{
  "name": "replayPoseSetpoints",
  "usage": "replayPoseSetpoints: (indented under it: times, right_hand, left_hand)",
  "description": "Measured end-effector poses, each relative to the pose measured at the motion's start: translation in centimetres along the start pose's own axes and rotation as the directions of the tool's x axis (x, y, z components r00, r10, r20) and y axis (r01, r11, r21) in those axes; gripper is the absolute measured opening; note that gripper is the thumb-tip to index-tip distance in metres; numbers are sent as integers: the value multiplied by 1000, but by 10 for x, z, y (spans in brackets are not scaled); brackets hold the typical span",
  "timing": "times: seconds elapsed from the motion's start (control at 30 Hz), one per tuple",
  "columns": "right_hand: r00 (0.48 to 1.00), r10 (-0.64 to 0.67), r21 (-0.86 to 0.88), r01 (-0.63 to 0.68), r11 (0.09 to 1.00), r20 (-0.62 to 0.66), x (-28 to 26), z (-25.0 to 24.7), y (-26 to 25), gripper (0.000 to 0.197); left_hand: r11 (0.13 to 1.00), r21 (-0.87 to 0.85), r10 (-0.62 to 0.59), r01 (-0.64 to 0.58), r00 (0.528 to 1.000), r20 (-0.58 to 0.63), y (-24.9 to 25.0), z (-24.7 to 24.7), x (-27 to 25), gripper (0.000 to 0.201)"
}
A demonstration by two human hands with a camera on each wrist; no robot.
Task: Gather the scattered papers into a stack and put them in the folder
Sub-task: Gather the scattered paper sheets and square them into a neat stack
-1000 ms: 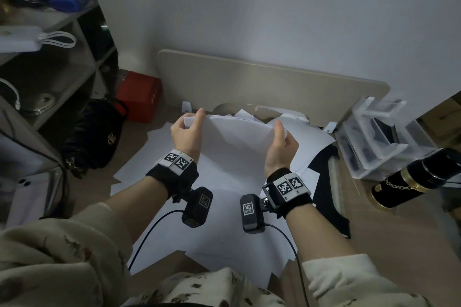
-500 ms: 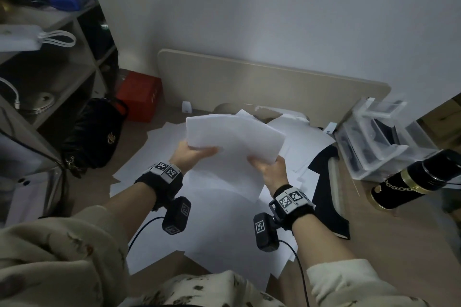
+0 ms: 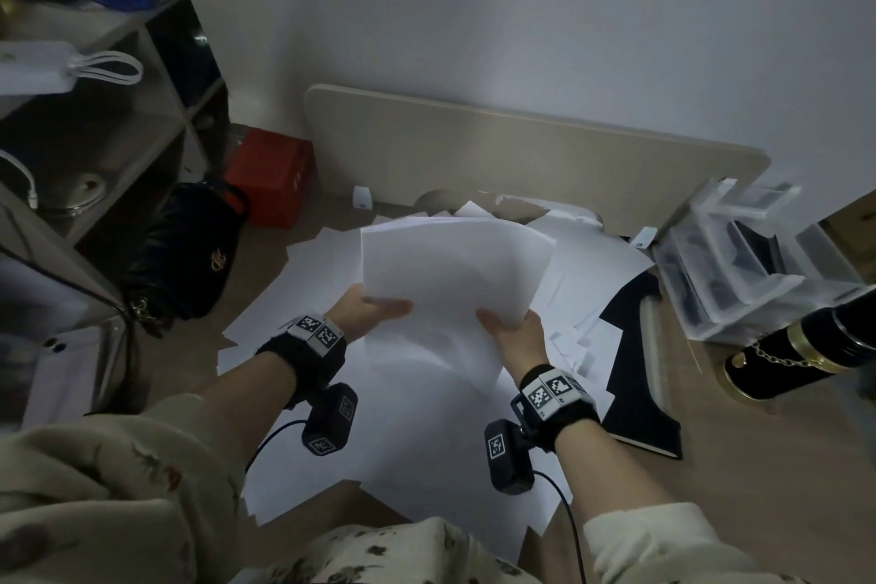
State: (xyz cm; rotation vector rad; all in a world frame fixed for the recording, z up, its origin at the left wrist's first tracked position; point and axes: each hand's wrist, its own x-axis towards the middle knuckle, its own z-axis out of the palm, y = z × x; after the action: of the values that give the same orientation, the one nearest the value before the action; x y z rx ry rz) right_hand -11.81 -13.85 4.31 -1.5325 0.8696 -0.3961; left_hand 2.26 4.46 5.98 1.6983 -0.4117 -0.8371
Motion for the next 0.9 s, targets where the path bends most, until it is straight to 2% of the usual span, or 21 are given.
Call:
replayPoseSetpoints:
  times: [0.1, 0.17, 0.23, 0.3, 0.37, 0.4, 0.47, 0.53, 0.57, 0.63, 0.77, 0.83, 0.9]
  right_hand:
    - [1000, 2, -39, -1, 999, 12, 2, 2, 10, 28]
    - [1000, -17, -25, 17, 1000, 22, 4, 4, 8, 23]
    - [998, -54, -42, 56, 998, 38, 6, 6, 3, 10]
    - [996, -78, -113, 83, 990, 48, 9, 4, 5, 15]
    - [1000, -6, -170, 9, 985, 20, 13, -4, 14, 11]
    - [998, 59, -197, -60, 979, -11, 16, -9, 21, 20]
    - [986, 149, -355, -165, 920, -74, 22, -24, 35, 45]
    - [975, 164, -594, -222, 773, -151, 26, -36, 44, 59]
    - [969, 156, -666, -246, 704, -192, 28, -40, 47, 64]
    - [961, 169, -713, -275, 645, -218, 30, -45, 52, 71]
    - [951, 247, -714, -304, 631, -187, 33, -42, 56, 62]
    - [957, 222, -745, -285, 603, -187, 34, -40, 52, 55]
    - [970, 178, -810, -235, 537, -164, 33, -35, 49, 50]
  left_hand:
    - [993, 108, -44, 41, 999, 23, -14, -2, 5, 50]
    - [988, 145, -48, 48, 999, -4, -16, -3, 9, 41]
    - [986, 148, -67, 72, 997, -37, -17, -5, 11, 29]
    - [980, 151, -120, 131, 990, -80, -22, -10, 13, 25]
    - [953, 209, -182, 217, 968, -175, -31, -17, 14, 30]
    - [931, 246, -218, 271, 950, -223, -36, -20, 14, 35]
    - [880, 298, -290, 370, 915, -280, -47, -27, 14, 44]
    - [823, 345, -350, 452, 881, -319, -57, -32, 15, 48]
    - [795, 357, -379, 490, 861, -338, -61, -34, 14, 49]
    - [756, 373, -416, 538, 835, -361, -66, -33, 13, 50]
    - [730, 386, -437, 564, 819, -371, -67, -30, 14, 49]
    - [729, 381, -442, 569, 816, -372, -65, -29, 15, 50]
    - [732, 375, -442, 569, 815, -374, -63, -28, 17, 49]
